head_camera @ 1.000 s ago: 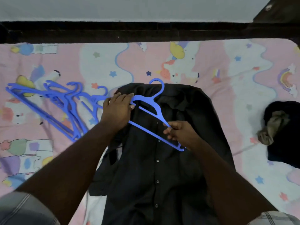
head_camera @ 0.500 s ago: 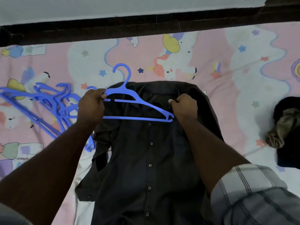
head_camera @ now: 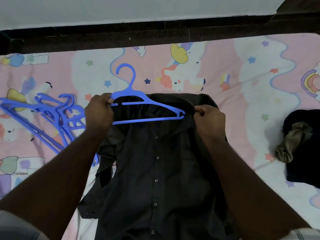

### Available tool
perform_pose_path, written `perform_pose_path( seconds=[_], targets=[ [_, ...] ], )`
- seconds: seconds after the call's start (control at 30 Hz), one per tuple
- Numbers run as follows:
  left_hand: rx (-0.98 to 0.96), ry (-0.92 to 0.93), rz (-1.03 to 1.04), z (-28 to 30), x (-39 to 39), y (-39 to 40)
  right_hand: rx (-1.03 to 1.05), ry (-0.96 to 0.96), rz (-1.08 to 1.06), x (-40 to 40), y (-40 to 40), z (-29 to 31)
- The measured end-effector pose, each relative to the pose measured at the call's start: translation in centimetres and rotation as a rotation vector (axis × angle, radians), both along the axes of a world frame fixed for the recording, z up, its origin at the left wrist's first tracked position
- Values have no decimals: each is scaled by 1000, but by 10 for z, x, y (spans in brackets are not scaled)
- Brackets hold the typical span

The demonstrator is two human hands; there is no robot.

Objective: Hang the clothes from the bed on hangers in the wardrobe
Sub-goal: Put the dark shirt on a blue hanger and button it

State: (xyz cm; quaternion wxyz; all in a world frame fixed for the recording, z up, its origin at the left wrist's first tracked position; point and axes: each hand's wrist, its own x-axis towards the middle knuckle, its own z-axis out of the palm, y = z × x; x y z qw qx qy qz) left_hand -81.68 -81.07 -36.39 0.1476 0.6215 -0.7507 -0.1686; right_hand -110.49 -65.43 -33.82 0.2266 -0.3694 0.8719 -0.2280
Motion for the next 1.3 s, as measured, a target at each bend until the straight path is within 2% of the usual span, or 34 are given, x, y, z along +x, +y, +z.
perform_pose_path(
  seconds=[0.17, 0.3, 0.43, 0.5, 0.57, 0.63, 0.73, 1.13, 1.3],
  targets=[
    [65, 98, -101, -7, -58, 19, -77, -62, 71, 1, -9, 28],
    [241, 169, -180, -21, -100, 40, -129, -98, 97, -1, -26, 27],
    [451, 185, -272, -27, -132, 48, -58, 33, 142, -7, -29, 7],
    [445, 188, -246, -28, -128, 48, -29, 138, 161, -8, -24, -7],
    [367, 234, -116, -29, -109, 45, -46, 160, 164, -1, -17, -16],
    [306, 270, 42, -30, -84, 43, -78, 44, 181, 17, -12, -19],
    [346, 219, 162, -36, -53, 45, -52, -74, 299, 45, -14, -25],
    [462, 67, 113, -66, -60, 30, 306, 0, 655, 67, -88, -65],
    [473, 0, 115, -68, -61, 25, 354, 112, 811, 66, -92, -75]
  ],
)
